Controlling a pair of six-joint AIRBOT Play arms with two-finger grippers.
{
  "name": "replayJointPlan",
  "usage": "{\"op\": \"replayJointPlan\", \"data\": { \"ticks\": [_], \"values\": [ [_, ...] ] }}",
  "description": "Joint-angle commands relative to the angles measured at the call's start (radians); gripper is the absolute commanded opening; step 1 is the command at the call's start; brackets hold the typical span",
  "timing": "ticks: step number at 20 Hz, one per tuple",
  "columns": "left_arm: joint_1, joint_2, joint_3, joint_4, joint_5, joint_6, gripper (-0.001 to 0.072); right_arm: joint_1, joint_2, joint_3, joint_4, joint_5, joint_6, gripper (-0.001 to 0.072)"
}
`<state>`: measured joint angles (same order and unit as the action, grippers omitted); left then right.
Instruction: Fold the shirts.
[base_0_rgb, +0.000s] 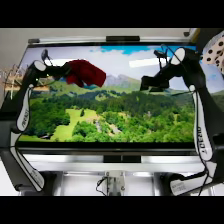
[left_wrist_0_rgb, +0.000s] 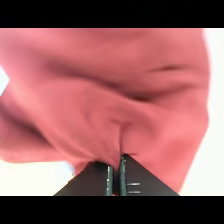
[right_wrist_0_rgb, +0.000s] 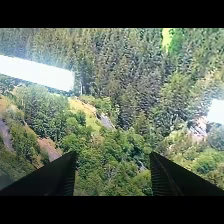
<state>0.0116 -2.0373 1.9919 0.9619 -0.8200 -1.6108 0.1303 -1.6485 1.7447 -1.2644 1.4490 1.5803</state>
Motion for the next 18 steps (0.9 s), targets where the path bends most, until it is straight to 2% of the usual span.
{"op": "replayJointPlan", "data": {
  "ticks": [1,4,7,9,11,13,15,18],
  "values": [
    [-0.048,0.194,0.060,-0.063,0.006,0.230,0.0033,-0.001,0.078,0.002,-0.051,0.012,-0.022,0.0545],
    [-0.122,0.487,0.058,-0.061,-0.024,0.336,0.0034,0.000,0.259,0.002,-0.208,0.072,-0.026,0.0545],
    [-0.206,0.710,0.047,-0.041,-0.092,0.338,0.0034,-0.001,0.473,0.001,-0.363,0.126,0.001,0.0545],
    [-0.265,0.797,-0.007,-0.005,-0.137,0.262,0.0034,0.000,0.600,0.001,-0.386,0.140,0.038,0.0545],
    [-0.325,0.819,-0.071,0.010,-0.217,0.218,0.0034,0.000,0.697,0.001,-0.386,0.177,0.116,0.0545],
    [-0.401,0.806,-0.177,0.010,-0.251,0.218,0.0034,0.000,0.760,-0.002,-0.385,0.233,0.172,0.0545],
    [-0.489,0.774,-0.324,0.009,-0.222,0.212,0.0034,0.000,0.797,-0.026,-0.389,0.277,0.174,0.0545],
    [-0.645,0.667,-0.526,0.005,-0.075,0.119,0.0036,0.000,0.806,-0.096,-0.393,0.301,0.175,0.0545]
  ]
}}
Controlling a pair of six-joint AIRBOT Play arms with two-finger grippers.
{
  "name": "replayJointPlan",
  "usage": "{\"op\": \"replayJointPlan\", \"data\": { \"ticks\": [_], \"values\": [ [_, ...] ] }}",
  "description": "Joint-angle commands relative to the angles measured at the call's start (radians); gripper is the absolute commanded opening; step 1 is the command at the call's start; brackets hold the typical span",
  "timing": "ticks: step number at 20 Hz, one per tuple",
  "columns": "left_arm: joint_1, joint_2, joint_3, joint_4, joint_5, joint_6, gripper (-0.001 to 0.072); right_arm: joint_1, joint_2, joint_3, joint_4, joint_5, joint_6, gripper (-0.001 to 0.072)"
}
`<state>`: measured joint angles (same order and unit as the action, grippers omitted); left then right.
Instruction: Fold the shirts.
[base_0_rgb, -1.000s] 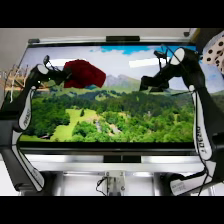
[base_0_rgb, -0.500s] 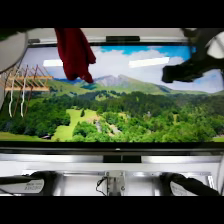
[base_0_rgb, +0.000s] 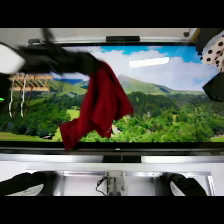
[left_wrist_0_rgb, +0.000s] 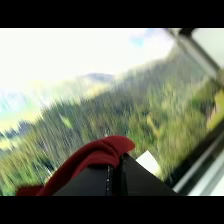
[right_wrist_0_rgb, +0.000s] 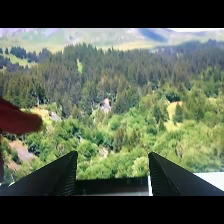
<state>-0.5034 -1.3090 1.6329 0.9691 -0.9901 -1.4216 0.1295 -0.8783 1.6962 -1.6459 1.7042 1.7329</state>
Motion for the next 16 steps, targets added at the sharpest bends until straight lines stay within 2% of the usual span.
{"op": "replayJointPlan", "data": {
  "ticks": [1,2,3,4,6,8,10,12,16],
  "values": [
    [-0.179,-0.111,-0.198,-0.002,0.140,-0.102,0.0043,0.000,0.035,-0.090,-0.011,0.034,0.033,0.0545],
    [-0.222,-0.171,-0.202,-0.010,0.153,-0.122,0.0208,0.000,0.034,-0.137,-0.011,0.016,0.040,0.0545],
    [-0.244,-0.219,-0.190,-0.023,0.142,-0.134,0.0582,0.000,0.033,-0.194,-0.010,-0.015,0.040,0.0547],
    [-0.243,-0.253,-0.167,-0.022,0.093,-0.166,0.0720,0.000,0.033,-0.258,-0.009,-0.058,0.040,0.0548],
    [-0.156,-0.275,-0.095,0.031,-0.116,-0.163,0.0720,0.000,0.033,-0.386,-0.008,-0.168,0.039,0.0549],
    [0.000,-0.249,-0.026,0.119,-0.376,-0.162,0.0720,0.000,0.011,-0.497,-0.004,-0.270,0.039,0.0549],
    [0.173,-0.187,-0.033,0.196,-0.553,-0.162,0.0720,0.000,-0.053,-0.573,0.043,-0.329,0.020,0.0549],
    [0.322,-0.094,-0.136,0.229,-0.611,-0.163,0.0720,0.000,-0.153,-0.613,0.142,-0.363,-0.023,0.0550],
    [0.515,0.128,-0.578,0.229,-0.539,-0.162,0.0720,0.000,-0.380,-0.616,0.416,-0.368,-0.198,0.0549]
  ]
}}
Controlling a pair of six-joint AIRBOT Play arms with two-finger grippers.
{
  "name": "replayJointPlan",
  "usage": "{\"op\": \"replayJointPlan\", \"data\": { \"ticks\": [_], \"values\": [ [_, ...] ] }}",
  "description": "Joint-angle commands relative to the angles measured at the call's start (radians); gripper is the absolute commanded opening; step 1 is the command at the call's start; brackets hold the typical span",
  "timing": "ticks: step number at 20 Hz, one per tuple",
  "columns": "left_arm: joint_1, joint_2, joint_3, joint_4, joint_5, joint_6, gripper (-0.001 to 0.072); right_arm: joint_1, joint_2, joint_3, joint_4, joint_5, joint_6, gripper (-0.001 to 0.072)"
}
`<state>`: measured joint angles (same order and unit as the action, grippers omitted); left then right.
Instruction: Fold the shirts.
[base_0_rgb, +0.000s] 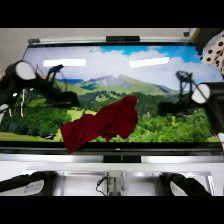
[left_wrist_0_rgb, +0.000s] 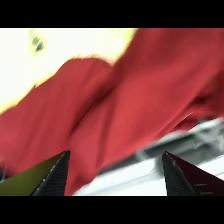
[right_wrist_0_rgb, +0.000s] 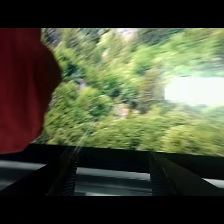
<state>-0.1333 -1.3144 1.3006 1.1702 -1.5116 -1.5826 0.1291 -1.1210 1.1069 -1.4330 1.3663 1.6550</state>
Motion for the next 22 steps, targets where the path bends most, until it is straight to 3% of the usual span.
{"op": "replayJointPlan", "data": {
  "ticks": [1,5,12,13,15,17,19,20,22],
  "values": [
    [0.177,0.174,-0.348,0.028,0.008,-0.001,0.0720,0.002,-0.179,-0.026,0.259,-0.027,-0.153,0.0549],
    [0.233,0.229,-0.610,0.027,0.124,0.002,0.0720,0.002,-0.270,-0.026,0.349,-0.023,-0.187,0.0549],
    [0.230,0.223,-0.752,-0.075,0.381,0.002,0.0718,0.004,-0.272,-0.027,0.349,-0.008,-0.224,0.0551],
    [0.230,0.209,-0.758,-0.075,0.395,0.002,0.0718,0.006,-0.272,-0.027,0.339,-0.008,-0.233,0.0687],
    [0.229,0.175,-0.759,-0.075,0.409,0.003,0.0707,0.021,-0.272,-0.027,0.332,-0.009,-0.233,0.0687],
    [0.225,0.159,-0.759,-0.091,0.448,0.002,0.0520,0.050,-0.272,-0.040,0.332,-0.024,-0.232,0.0687],
    [0.224,0.153,-0.758,-0.145,0.497,0.002,0.0512,0.083,-0.272,-0.088,0.332,-0.072,-0.231,0.0687],
    [0.224,0.153,-0.758,-0.163,0.520,0.002,0.0460,0.093,-0.273,-0.116,0.332,-0.105,-0.224,0.0687],
    [0.224,0.153,-0.757,-0.169,0.533,0.002,0.0206,0.099,-0.272,-0.159,0.349,-0.171,-0.214,0.0687]
  ]
}}
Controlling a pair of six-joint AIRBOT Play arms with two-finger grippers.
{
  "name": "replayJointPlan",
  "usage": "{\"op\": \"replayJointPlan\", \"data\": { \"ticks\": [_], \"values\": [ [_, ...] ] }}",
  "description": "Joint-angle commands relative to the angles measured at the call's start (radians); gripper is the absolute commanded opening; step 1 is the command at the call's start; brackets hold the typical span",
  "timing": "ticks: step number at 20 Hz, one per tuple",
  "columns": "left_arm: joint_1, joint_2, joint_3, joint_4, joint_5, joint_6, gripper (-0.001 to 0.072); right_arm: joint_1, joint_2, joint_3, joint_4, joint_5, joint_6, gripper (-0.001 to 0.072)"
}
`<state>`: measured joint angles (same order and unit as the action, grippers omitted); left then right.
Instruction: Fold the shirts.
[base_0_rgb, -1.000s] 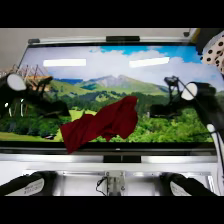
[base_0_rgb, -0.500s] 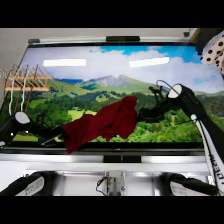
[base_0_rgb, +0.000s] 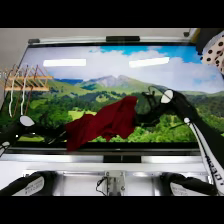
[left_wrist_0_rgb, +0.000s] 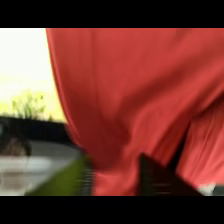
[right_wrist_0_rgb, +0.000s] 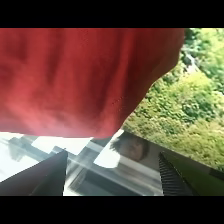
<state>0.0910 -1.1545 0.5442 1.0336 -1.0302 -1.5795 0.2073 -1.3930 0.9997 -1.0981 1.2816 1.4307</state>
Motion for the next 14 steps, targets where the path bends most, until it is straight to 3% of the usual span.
{"op": "replayJointPlan", "data": {
  "ticks": [1,3,6,7,8,9,10,14],
  "values": [
    [0.000,-0.006,0.000,-0.032,0.051,0.000,0.0101,0.021,0.000,-0.066,0.035,-0.123,0.010,0.0686],
    [0.000,-0.004,0.002,-0.033,0.051,0.021,0.0037,0.021,-0.011,-0.073,0.075,-0.190,0.010,0.0686],
    [0.000,0.005,0.012,-0.032,0.051,0.042,0.0035,0.032,-0.066,-0.073,0.177,-0.229,-0.009,0.0656],
    [0.000,0.008,0.022,-0.032,0.051,0.054,0.0035,0.040,-0.077,-0.073,0.196,-0.232,-0.034,0.0498],
    [0.000,0.012,0.039,-0.034,0.050,0.079,0.0035,0.051,-0.076,-0.072,0.196,-0.236,-0.059,0.0251],
    [0.000,0.023,0.066,-0.044,0.043,0.121,0.0035,0.053,-0.069,-0.068,0.196,-0.231,-0.078,0.0126],
    [0.000,0.041,0.103,-0.059,0.035,0.164,0.0034,0.053,-0.056,-0.054,0.177,-0.214,-0.097,0.0073],
    [0.000,0.166,0.381,-0.065,0.036,0.213,0.0033,0.045,0.089,0.100,-0.140,-0.103,-0.097,0.0074]
  ]
}}
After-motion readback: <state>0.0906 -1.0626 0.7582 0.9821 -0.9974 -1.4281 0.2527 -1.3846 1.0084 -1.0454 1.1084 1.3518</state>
